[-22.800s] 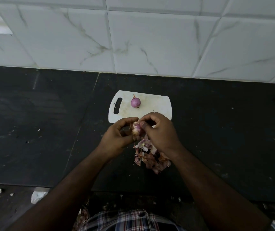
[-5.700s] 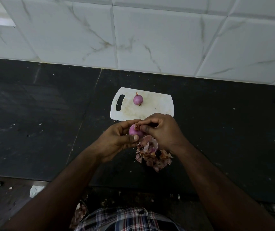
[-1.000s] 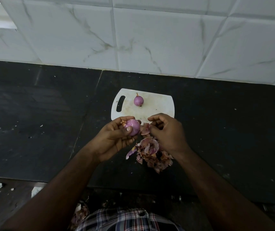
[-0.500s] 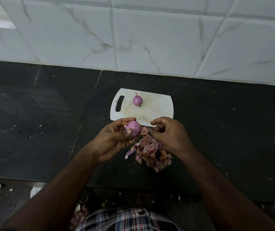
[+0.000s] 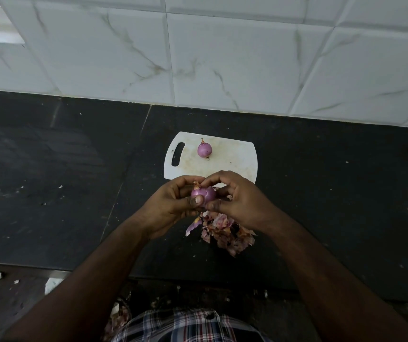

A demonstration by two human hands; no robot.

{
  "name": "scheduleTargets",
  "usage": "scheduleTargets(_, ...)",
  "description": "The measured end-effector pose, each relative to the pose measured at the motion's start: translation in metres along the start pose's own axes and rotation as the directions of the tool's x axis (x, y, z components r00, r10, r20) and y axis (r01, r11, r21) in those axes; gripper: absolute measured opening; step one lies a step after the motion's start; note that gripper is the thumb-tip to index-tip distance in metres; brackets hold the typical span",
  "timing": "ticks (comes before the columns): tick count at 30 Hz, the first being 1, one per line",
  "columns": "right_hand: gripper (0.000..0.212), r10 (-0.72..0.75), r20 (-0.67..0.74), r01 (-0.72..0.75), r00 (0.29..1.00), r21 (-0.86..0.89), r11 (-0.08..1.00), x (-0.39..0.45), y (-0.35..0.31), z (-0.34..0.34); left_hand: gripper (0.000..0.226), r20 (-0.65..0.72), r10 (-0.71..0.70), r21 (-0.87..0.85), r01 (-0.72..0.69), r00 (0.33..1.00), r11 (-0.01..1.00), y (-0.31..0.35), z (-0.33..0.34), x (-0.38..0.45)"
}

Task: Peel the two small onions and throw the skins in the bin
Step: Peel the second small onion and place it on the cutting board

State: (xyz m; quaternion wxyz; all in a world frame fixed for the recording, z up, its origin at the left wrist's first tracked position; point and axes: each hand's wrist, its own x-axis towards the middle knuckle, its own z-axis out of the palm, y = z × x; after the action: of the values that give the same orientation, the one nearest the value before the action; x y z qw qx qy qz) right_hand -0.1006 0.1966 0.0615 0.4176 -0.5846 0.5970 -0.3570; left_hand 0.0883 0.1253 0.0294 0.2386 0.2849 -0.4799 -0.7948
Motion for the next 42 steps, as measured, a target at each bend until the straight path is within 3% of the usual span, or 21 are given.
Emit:
scheduleTargets(18,0.031,-0.084,0.021,0.086,0.996,-0.221,0.971,0.004,0.000,-0.002,0.040,0.041,0.010,-0.027,-0.008,0.999,1.000,-0.001,0.000,0.000)
scheduleTargets(27,0.030,-0.116,0.012,0.116,0.993,-0.240,0.964,0.003,0.006,-0.001,0.038,0.016,-0.007,-0.099,0.009,1.000,0.995,-0.005,0.002,0.000)
scheduleTargets(37,0.025,-0.192,-0.113,0.168,0.975,-0.192,0.967,0.003,0.011,0.005,0.036,-0.076,-0.042,-0.179,0.028,0.996,0.984,-0.001,0.010,0.001)
scheduleTargets(42,0.023,-0.265,-0.169,0.233,0.949,-0.183,0.955,0.001,0.011,0.007,0.026,-0.108,-0.055,-0.135,0.040,0.993,0.990,0.004,0.009,0.002)
